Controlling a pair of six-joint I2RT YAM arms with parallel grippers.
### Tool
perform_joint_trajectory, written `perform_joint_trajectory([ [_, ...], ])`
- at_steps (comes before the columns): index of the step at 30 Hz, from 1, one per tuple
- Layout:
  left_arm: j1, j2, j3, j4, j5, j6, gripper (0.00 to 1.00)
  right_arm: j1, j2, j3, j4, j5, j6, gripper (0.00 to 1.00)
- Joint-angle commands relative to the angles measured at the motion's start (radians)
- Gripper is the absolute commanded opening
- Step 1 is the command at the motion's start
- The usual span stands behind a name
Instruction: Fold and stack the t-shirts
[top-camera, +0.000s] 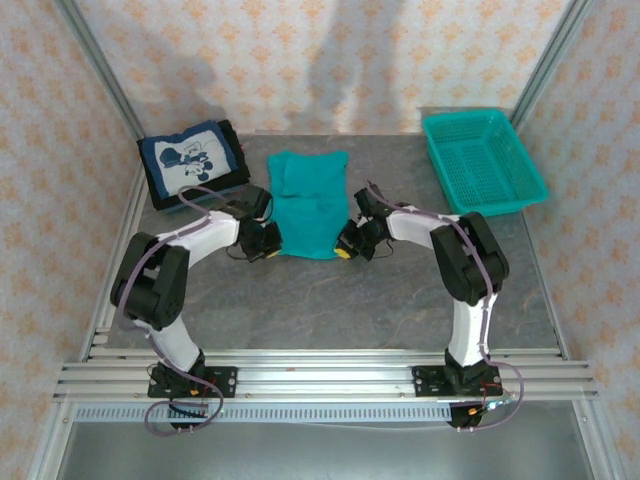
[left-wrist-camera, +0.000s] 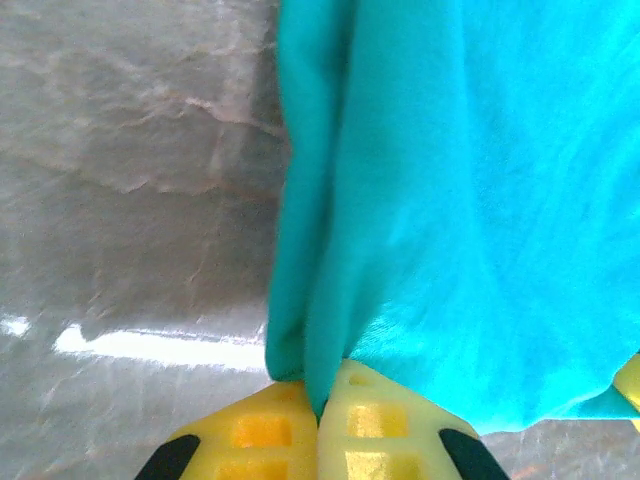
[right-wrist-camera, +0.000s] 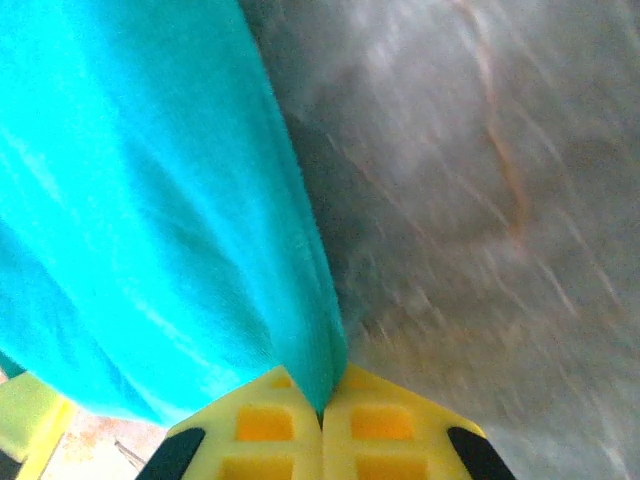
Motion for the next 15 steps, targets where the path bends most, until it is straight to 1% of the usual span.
perform_joint_trajectory([
  [1,-0.013,-0.090,-0.068,-0.020,-0.055,0.008,0.00,0.013,-0.100,-0.065,0.001,0.029,0.019,0.00],
  [4,-0.031,-0.159,-0.142,-0.016,-0.061,-0.010,0.00,0.031,-0.148,-0.134,0.021,0.031,0.038,0.00],
  [10,-0.097,-0.289,-0.268,-0.035,-0.090,-0.060,0.00,0.080,-0.273,-0.268,0.059,0.051,0.100,0.00],
  [15,-0.186,-0.467,-0.357,-0.087,-0.127,-0.145,0.00,0.176,-0.410,-0.360,0.020,0.102,0.158,0.00],
])
